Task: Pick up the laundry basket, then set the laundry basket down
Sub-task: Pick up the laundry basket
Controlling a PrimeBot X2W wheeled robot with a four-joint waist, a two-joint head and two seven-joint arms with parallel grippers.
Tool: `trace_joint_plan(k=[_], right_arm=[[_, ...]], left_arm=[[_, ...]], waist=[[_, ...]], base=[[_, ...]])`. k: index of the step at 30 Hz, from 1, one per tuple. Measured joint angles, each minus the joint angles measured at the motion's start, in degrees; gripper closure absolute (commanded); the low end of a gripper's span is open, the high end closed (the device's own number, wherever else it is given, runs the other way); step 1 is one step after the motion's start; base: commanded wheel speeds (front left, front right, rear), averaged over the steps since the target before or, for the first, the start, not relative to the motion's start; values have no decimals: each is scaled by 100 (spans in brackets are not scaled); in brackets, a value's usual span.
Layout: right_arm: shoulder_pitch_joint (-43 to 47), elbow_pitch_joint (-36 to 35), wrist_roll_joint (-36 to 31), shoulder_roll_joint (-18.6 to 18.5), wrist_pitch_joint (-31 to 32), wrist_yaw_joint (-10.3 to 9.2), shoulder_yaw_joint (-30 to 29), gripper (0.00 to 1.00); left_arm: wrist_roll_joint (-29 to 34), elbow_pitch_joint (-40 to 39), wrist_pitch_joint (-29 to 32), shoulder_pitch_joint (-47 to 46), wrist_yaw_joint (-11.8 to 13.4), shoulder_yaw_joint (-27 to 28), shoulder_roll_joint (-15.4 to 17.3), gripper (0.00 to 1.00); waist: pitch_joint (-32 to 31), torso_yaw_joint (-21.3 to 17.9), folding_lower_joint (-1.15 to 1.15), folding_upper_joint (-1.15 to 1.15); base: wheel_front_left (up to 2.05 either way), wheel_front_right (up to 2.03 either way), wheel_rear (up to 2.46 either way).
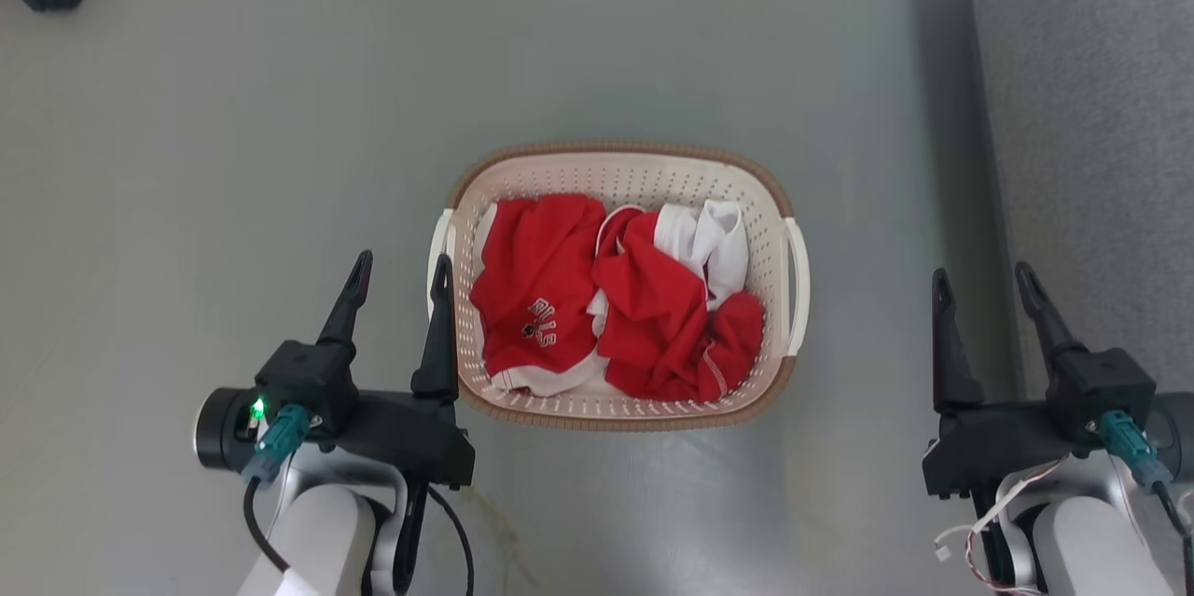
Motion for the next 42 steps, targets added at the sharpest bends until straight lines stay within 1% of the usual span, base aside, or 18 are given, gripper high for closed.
trace_joint_plan(k=[6, 8, 17, 27, 42], right_arm=[[-154, 0, -8, -52, 0, 9, -1, 0], [-226, 2, -9, -62, 13, 48, 7, 0], [-622, 42, -71, -67, 24, 99, 92, 0], [-938, 103, -86, -78, 26, 102, 122, 0], [-1326, 219, -155, -168, 19, 109, 113, 0]], left_arm=[[1, 53, 23, -202, -44, -38, -19, 0], [1, 85, 32, -280, -48, -54, -33, 0], [57, 211, 73, -689, -100, -51, -44, 0], [66, 356, 74, -1042, -152, -59, -56, 0], [125, 656, 20, -1512, -250, -178, -157, 0]], waist=[[295, 50, 0, 0], [390, 71, 0, 0], [837, 143, 0, 0], [1320, 191, 1, 0], [2019, 310, 0, 0]], base=[[0, 0, 0], [0, 0, 0], [0, 0, 0], [0, 0, 0], [0, 0, 0]])
